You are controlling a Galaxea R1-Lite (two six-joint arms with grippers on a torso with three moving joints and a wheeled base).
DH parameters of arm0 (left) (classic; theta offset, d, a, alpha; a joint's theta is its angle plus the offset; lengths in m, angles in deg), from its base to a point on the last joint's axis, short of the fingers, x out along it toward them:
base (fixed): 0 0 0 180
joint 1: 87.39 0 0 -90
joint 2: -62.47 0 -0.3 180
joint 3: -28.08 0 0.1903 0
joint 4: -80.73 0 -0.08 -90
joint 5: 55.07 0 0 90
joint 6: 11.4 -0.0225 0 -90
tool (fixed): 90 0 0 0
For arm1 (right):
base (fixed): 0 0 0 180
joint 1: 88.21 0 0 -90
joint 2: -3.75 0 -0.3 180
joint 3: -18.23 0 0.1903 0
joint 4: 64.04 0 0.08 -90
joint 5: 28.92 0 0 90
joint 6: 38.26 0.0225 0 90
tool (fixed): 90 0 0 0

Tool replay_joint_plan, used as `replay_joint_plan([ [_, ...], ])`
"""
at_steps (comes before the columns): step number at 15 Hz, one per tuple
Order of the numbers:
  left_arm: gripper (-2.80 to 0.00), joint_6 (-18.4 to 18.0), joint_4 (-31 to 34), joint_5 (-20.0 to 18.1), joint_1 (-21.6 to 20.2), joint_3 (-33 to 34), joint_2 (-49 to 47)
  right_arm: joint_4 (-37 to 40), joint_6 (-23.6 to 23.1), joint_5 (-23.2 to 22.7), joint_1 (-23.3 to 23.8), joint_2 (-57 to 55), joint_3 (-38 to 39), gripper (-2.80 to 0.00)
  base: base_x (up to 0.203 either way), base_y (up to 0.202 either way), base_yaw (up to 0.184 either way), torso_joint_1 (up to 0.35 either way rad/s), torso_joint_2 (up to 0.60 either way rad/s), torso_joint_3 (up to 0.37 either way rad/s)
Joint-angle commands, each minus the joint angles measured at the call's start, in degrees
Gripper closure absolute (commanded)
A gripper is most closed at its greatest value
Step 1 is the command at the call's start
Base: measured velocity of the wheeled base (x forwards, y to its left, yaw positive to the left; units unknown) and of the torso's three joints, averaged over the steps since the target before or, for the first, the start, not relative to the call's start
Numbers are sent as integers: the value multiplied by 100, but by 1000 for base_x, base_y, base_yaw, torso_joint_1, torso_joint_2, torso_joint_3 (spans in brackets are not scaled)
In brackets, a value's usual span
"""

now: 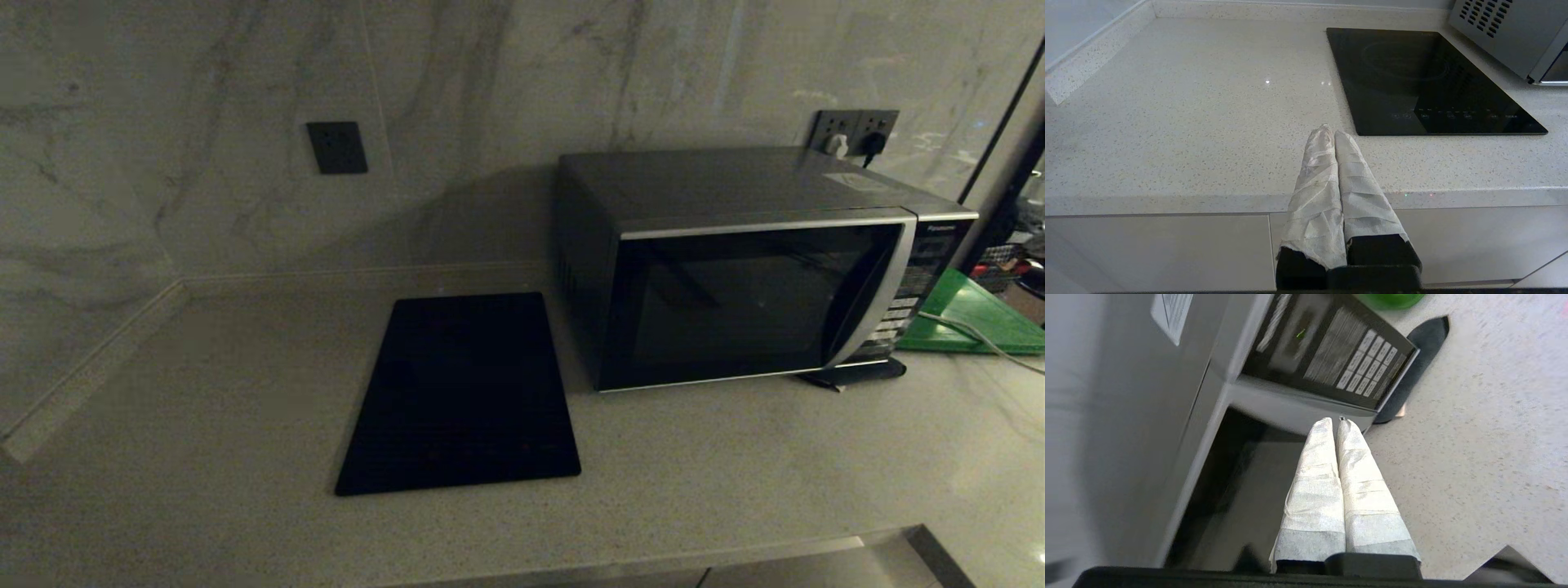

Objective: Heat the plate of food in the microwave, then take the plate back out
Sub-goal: Open the microwave oven

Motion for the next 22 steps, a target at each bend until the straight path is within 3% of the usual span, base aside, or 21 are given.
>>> replay_joint_plan([
  [1,0,4,-5,2,-2,0,-9,-320,46,-2004,903,-417,291,0,0,0,0,0,0,0],
  [3,0,4,-5,2,-2,0,-9,-832,58,-3013,1296,-978,572,0,0,0,0,0,0,0],
  [7,0,4,-5,2,-2,0,-9,-1568,343,-4121,1480,-1773,659,0,0,0,0,0,0,0],
  [9,0,4,-5,2,-2,0,-9,-1785,551,-4236,1444,-1965,773,0,0,0,0,0,0,0],
  [15,0,4,-5,2,-2,0,-9,-2358,419,-4219,1160,-2561,854,0,0,0,0,0,0,0],
  [22,0,4,-5,2,-2,0,-9,-2412,397,-4174,921,-2989,811,0,0,0,0,0,0,0],
])
